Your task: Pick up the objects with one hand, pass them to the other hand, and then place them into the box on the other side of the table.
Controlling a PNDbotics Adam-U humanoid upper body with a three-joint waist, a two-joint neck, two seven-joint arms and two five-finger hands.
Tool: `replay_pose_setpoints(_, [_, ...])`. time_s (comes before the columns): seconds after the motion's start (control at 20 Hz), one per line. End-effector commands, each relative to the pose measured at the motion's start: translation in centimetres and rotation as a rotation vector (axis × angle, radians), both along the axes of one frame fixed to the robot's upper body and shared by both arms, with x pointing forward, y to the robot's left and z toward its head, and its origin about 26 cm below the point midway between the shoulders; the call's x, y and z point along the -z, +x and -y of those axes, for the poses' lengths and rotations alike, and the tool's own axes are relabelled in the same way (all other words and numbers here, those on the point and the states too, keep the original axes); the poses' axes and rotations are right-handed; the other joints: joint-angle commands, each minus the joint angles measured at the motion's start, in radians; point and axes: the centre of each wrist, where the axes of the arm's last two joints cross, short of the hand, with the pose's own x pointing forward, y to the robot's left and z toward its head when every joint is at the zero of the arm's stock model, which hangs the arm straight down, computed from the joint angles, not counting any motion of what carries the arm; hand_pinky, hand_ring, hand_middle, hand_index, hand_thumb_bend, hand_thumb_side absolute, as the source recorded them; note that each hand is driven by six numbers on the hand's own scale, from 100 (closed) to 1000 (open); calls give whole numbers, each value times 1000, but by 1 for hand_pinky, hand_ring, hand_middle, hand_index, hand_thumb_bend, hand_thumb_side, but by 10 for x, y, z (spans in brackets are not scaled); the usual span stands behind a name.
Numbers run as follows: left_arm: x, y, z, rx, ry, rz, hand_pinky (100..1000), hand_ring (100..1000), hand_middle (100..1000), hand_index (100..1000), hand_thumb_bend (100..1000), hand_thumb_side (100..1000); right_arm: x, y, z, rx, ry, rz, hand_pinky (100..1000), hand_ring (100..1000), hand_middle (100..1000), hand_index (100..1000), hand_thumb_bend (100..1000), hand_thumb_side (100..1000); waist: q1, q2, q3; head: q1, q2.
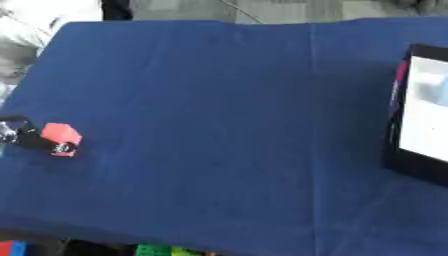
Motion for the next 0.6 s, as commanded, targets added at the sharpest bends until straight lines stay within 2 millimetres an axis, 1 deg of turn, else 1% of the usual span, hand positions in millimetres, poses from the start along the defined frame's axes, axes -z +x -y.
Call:
replay_pose_setpoints(0.05, [-16, 0, -6, -51, 3, -19, 843, 890, 768, 644, 446, 525, -11, -2, 2, 106, 17, 25, 689, 792, 757, 858, 100, 404, -1, -18, 1, 1, 4])
replay_pose_setpoints(0.2, [-17, 0, -6, -45, 3, -22, 840, 888, 764, 633, 401, 465, -11, -1, 2, 109, 16, 24, 689, 792, 757, 858, 100, 404, -2, -20, 2, 0, 3])
replay_pose_setpoints(0.3, [-19, -1, -6, -41, 6, -19, 837, 885, 759, 624, 353, 409, -11, -1, 3, 111, 16, 23, 690, 792, 757, 858, 100, 403, -2, -21, 3, -4, 3])
replay_pose_setpoints(0.6, [-28, -6, 0, -17, 11, 11, 834, 881, 749, 619, 284, 379, -9, 0, 4, 115, 17, 19, 690, 792, 757, 858, 100, 407, -2, -22, 6, -17, 0])
